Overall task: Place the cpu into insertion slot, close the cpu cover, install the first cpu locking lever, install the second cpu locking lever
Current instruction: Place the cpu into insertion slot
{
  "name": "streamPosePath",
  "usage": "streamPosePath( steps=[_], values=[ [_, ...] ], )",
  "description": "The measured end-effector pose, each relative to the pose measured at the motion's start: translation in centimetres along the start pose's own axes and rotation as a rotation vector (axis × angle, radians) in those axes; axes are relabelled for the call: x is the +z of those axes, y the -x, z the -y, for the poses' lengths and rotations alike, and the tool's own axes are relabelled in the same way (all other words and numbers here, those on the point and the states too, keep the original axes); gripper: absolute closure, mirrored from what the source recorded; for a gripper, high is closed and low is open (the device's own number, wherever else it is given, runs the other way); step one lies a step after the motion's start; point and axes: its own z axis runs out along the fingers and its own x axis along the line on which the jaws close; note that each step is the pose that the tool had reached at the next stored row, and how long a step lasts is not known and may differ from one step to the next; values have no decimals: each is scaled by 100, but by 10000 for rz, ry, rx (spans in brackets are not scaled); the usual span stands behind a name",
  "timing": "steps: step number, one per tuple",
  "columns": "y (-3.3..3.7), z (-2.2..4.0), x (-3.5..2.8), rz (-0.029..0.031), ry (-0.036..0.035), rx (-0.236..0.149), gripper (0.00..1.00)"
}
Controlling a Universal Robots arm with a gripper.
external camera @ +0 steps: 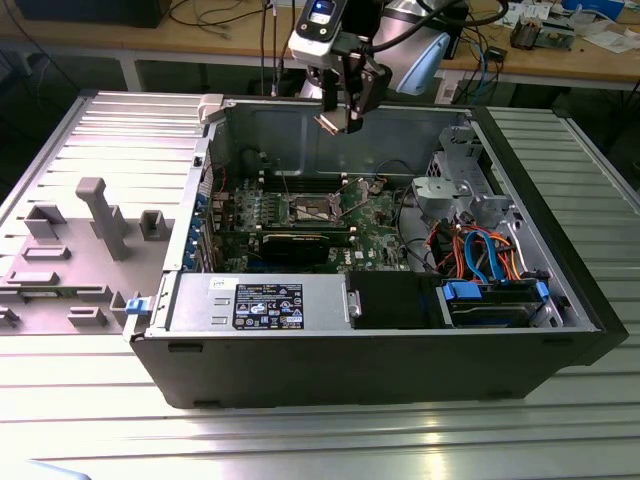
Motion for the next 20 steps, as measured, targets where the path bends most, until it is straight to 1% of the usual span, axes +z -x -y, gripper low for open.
streamPosePath(
  steps=[9,20],
  values=[
    [0,0,1,49,10,543,45],
    [0,0,3,87,18,964,45]
  ],
)
